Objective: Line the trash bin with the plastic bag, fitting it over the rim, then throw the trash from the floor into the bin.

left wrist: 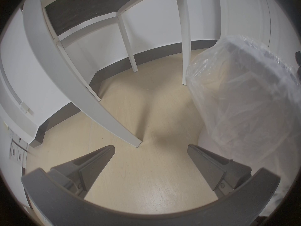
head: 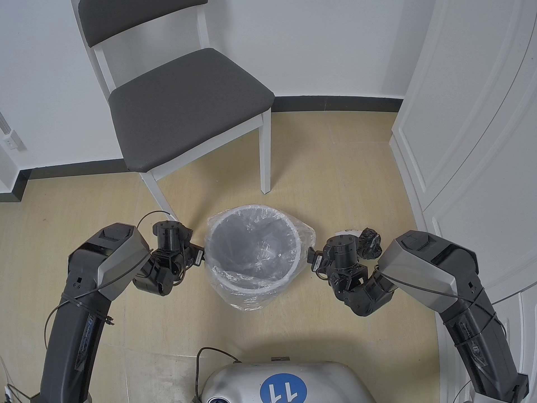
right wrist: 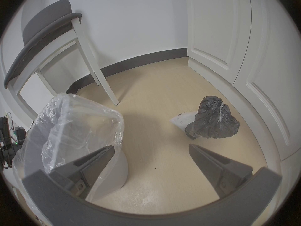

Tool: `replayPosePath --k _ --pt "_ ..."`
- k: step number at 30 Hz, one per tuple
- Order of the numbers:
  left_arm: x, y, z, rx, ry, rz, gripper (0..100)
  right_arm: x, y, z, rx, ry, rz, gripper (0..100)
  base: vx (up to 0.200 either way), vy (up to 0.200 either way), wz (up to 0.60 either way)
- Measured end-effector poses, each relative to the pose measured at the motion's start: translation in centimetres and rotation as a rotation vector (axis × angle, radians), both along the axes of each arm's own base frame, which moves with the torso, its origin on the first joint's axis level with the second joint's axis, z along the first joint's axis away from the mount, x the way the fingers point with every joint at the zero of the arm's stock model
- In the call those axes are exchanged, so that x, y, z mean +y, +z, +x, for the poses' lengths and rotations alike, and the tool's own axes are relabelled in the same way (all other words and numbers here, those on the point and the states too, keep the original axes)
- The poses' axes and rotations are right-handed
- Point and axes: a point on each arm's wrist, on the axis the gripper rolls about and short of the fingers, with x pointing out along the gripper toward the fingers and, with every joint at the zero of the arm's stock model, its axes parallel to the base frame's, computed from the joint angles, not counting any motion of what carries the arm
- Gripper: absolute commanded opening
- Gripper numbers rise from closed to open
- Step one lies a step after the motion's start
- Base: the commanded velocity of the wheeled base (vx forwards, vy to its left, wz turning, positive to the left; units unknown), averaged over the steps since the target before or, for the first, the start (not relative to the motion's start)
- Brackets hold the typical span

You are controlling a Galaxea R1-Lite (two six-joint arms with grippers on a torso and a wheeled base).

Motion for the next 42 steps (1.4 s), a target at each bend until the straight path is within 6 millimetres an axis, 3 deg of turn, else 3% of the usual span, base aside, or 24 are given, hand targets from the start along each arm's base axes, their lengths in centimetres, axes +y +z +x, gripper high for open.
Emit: replayPosePath --k 11,20,31,42 --pt "0.7 -0.8 0.3 0.01 0.017 -0.003 100 0.0 0.2 0.0 -0.004 -0.004 0.02 100 0.0 0.0 0.0" --pt "1.3 -1.5 0.6 0.137 0.069 -0.064 100 0.1 0.3 -0.2 -0.016 -0.011 0.021 100 0.0 0.0 0.0" --pt "3.1 -1.4 1.7 0.119 0.083 -0.089 100 0.0 2.8 -0.8 -0.05 0.019 0.058 100 0.0 0.0 0.0" --pt "4.5 -1.6 1.9 0.125 0.066 -0.117 100 0.4 1.8 -0.8 -0.005 0.094 0.142 100 0.0 0.0 0.0"
